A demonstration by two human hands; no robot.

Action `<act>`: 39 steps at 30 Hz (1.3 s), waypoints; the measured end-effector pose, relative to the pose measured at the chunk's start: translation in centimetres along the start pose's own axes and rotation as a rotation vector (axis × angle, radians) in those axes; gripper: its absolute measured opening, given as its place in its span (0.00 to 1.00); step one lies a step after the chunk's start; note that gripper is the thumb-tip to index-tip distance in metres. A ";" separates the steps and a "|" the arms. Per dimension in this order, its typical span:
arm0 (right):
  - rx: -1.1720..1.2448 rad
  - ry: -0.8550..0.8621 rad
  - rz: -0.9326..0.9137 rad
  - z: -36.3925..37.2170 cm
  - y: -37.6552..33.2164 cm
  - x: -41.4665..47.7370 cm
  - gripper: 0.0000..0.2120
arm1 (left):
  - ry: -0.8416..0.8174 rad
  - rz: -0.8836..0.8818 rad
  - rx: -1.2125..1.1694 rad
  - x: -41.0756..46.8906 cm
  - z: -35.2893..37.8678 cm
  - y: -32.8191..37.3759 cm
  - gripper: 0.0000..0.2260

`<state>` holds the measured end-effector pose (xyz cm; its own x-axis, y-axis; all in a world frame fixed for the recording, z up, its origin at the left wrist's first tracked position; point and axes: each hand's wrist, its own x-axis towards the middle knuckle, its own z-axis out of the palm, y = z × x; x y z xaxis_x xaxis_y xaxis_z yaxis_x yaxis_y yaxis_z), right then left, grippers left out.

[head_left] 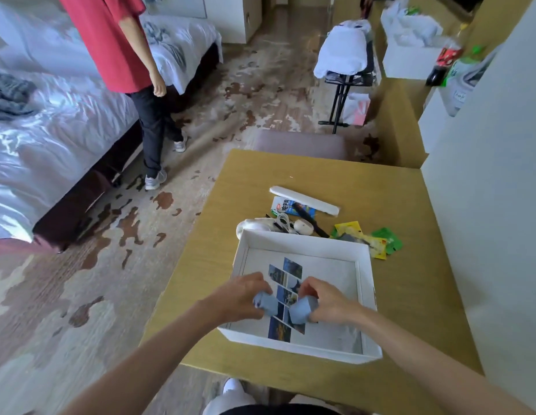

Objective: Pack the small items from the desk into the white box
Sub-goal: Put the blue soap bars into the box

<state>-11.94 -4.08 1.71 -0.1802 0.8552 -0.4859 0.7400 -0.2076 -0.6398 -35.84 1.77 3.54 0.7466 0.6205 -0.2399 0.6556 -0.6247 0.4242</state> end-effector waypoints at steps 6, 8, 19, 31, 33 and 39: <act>-0.286 0.074 -0.027 2.3 -0.1 -0.4 0.24 | -0.095 0.096 0.495 0.3 -0.5 -0.2 0.17; -0.287 0.084 -0.005 2.9 0.1 -0.7 0.22 | -0.153 0.093 0.629 0.1 -0.3 -0.6 0.16; -0.099 0.092 0.033 5.6 -2.6 0.0 0.16 | -0.360 0.235 0.574 1.4 -0.6 -1.4 0.16; 0.223 -0.132 0.138 4.2 -4.2 -0.6 0.16 | -0.278 0.366 0.441 1.1 -2.4 -1.9 0.09; 0.241 -0.153 0.128 4.0 -4.3 -0.6 0.16 | -0.078 0.400 0.319 1.0 -3.4 -2.3 0.11; 0.095 -0.021 0.056 2.3 -4.8 0.4 0.12 | 0.506 0.276 0.029 2.1 -5.3 -4.0 0.10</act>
<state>-17.02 -3.84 3.19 -0.1546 0.8314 -0.5337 0.6844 -0.2995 -0.6648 -37.46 8.09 5.99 0.7479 0.5776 0.3270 0.4524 -0.8041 0.3856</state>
